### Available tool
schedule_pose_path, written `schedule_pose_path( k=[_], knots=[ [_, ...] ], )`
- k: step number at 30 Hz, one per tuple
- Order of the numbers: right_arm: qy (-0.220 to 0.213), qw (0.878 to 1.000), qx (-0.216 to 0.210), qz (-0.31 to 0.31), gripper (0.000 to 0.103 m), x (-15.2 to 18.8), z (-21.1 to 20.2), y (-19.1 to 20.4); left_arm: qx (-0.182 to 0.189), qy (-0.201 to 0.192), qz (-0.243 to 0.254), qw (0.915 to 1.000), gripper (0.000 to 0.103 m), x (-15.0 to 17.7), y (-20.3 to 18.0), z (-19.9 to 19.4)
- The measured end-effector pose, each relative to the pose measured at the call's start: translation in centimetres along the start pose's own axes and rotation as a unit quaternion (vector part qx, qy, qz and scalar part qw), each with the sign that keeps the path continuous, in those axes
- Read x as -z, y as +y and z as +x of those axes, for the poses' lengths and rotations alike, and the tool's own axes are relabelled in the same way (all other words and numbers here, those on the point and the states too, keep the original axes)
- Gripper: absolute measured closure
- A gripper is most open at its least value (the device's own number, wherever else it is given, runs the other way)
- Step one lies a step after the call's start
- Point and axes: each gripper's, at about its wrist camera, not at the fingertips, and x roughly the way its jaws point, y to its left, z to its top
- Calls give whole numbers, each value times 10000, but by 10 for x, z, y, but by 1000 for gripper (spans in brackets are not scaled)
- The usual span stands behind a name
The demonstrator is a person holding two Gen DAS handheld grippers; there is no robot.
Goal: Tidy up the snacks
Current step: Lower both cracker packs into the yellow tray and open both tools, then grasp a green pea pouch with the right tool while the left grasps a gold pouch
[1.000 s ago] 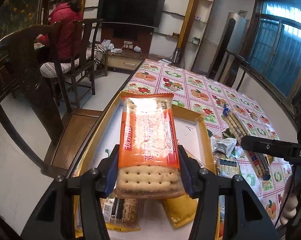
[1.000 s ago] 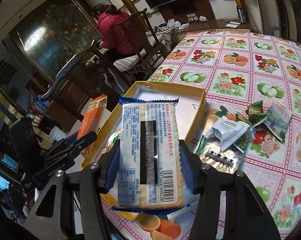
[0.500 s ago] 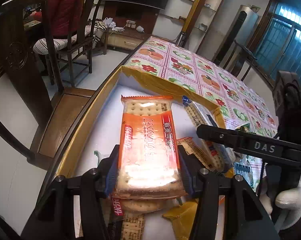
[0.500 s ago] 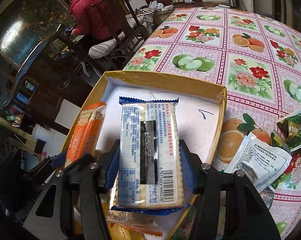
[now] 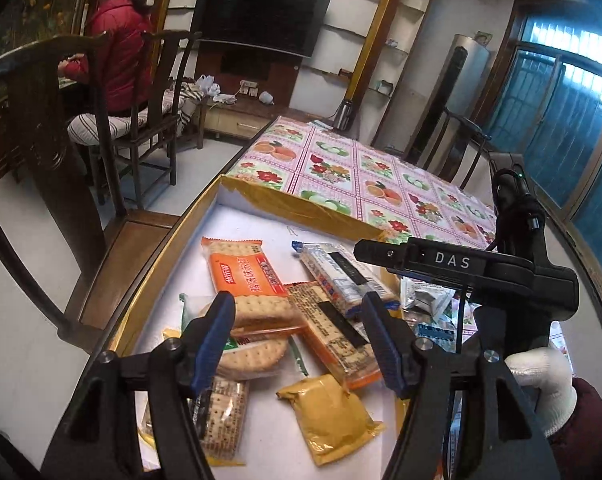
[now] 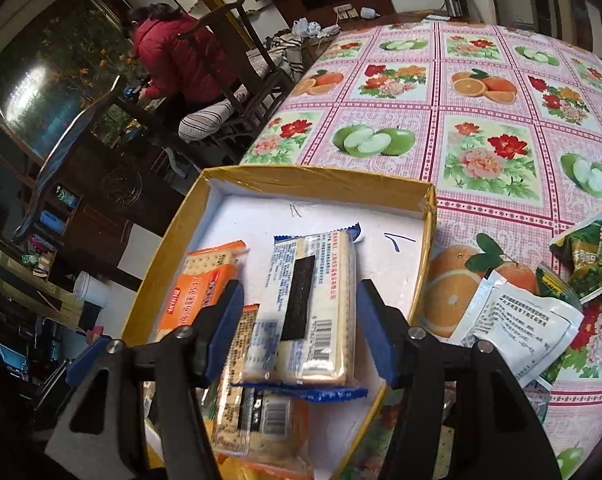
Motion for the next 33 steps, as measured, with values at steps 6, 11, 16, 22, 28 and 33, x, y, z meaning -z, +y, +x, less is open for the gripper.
schedule_pose_path(
  k=[6, 11, 16, 22, 28, 33],
  knots=[
    [-410, 9981, 36, -461, 37, 22, -61, -1, -389, -445, 289, 9978, 22, 21, -44, -29],
    [-911, 9921, 451, -734, 30, 59, -115, -20, -653, -453, 532, 9954, 21, 44, -82, -36],
    [-2053, 9678, 1257, -732, 21, 107, -172, -49, -952, -432, 876, 9907, 21, 66, -118, -38],
    [-2305, 9624, 1423, -177, 20, 145, -212, -87, -911, -312, 1409, 9853, 21, 84, -158, -37],
    [-2311, 9596, 1607, -45, 20, 164, -228, -100, -819, -128, 1638, 9830, 21, 91, -179, -32],
    [-2261, 9626, 1491, 85, 20, 169, -229, -112, -872, 8, 1692, 9817, 21, 96, -185, -28]
  ],
)
